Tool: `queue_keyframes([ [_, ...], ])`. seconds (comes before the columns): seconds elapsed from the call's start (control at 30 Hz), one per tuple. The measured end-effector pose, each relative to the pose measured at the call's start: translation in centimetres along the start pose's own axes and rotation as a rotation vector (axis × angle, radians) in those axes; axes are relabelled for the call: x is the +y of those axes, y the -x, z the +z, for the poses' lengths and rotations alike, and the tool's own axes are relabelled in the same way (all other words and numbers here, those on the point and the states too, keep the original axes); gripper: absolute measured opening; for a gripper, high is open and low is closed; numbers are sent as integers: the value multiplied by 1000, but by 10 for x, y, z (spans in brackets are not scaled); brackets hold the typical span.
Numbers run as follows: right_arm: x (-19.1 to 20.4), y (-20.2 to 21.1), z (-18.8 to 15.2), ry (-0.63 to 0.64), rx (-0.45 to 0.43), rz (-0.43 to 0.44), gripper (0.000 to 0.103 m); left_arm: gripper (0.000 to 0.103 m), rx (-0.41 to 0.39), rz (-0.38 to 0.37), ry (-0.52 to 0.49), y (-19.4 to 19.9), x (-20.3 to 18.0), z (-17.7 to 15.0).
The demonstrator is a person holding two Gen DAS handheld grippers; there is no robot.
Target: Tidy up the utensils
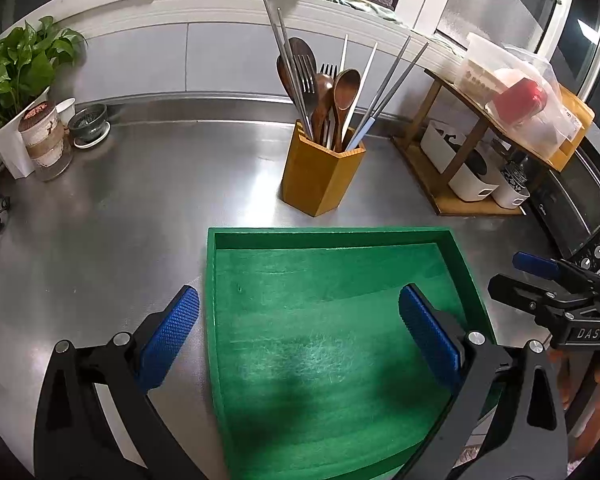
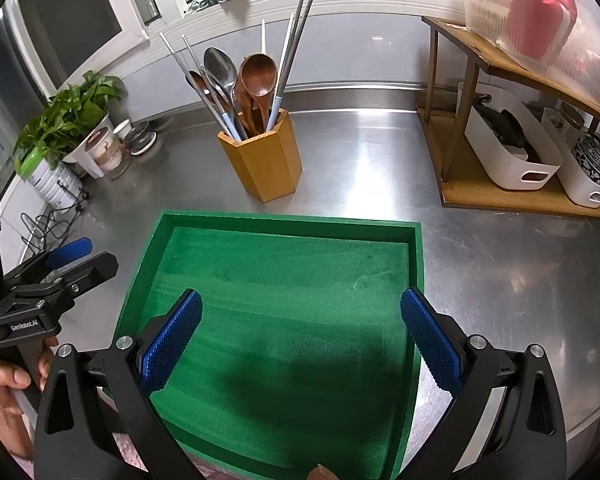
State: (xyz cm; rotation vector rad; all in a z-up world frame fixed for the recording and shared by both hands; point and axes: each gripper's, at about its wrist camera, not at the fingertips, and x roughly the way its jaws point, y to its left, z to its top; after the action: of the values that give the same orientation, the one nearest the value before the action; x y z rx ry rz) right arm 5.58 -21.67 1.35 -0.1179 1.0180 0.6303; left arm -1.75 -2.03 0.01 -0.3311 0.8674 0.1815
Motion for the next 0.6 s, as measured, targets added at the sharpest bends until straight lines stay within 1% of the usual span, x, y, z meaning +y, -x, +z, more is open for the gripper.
queue_keyframes([
  [0.6, -5, -4, 3, -6, 8, 11, 99, 95, 10, 8, 3, -5, -3, 3],
])
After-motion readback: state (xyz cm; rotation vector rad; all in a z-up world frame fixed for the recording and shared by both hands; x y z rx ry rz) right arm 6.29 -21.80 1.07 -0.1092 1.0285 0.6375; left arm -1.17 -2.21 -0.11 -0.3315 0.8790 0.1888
